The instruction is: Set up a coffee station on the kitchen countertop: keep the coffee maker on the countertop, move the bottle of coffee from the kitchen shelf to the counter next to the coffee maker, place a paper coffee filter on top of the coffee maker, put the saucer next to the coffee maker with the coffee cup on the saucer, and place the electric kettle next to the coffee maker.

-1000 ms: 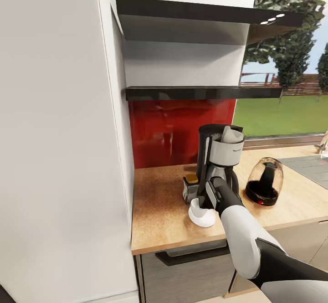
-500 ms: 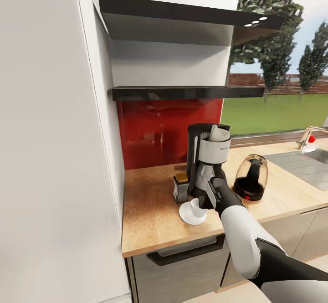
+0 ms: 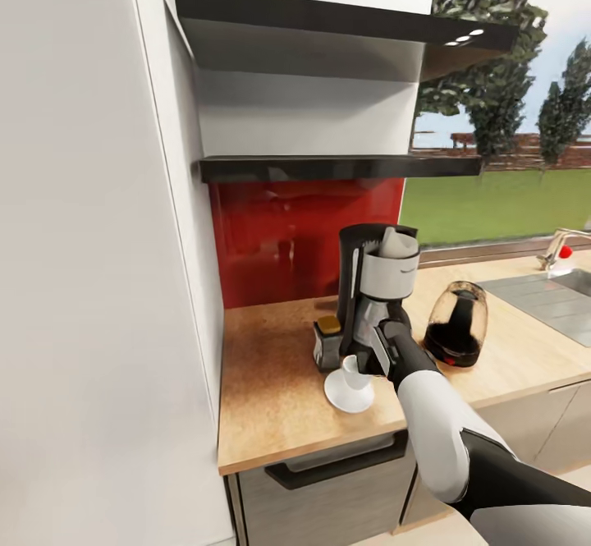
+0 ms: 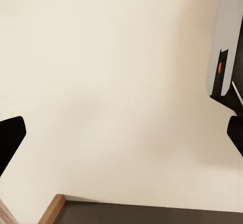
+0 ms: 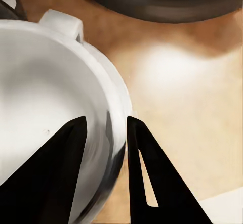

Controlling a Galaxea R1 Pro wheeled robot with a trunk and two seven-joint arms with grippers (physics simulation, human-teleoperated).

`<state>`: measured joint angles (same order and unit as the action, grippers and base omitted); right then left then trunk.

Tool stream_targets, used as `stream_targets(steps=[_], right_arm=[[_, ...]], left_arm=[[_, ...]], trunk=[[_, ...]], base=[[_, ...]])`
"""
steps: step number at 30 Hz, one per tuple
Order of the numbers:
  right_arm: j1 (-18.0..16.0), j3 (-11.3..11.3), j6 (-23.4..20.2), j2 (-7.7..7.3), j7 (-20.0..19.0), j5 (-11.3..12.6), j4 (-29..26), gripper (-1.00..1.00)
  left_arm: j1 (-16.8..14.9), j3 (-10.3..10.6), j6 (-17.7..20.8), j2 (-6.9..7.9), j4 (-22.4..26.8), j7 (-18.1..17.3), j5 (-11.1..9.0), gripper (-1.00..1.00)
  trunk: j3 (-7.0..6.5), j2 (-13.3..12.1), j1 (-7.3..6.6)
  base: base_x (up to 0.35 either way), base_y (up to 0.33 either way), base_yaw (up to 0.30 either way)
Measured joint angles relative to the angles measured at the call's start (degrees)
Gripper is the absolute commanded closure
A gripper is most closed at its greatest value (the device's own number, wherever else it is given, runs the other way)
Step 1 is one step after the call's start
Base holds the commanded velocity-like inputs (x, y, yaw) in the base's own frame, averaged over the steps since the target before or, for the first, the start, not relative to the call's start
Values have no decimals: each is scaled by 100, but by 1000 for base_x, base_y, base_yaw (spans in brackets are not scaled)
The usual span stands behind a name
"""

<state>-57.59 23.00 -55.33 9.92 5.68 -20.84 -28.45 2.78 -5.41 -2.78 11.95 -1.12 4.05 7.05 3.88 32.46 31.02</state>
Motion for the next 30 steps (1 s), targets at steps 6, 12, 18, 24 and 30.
stream_targets(steps=[6,12,18,24,30], right_arm=[[3,10,188,1,3,3,230,100],[11,10,207,1,3,-3,240,100],[16,10,311,1,4,-8,241,100],[17,11,490,1,7,-8,273,100],[17,11,522,1,7,-8,278,100]], left_arm=[[0,-2,0,8,0,0,-1,-100],[0,0,0,9,0,-1,-1,-100],[0,0,0,9,0,-1,0,-100],[0,0,0,3,0,0,1,-100],[0,0,0,2,0,0,6,-100]], trunk=[[0,-1,1],[0,-1,1],[0,-1,1],[0,-1,1],[0,-1,1]], base=[[18,13,0],[0,0,0],[0,0,0],[0,0,0],[0,0,0]])
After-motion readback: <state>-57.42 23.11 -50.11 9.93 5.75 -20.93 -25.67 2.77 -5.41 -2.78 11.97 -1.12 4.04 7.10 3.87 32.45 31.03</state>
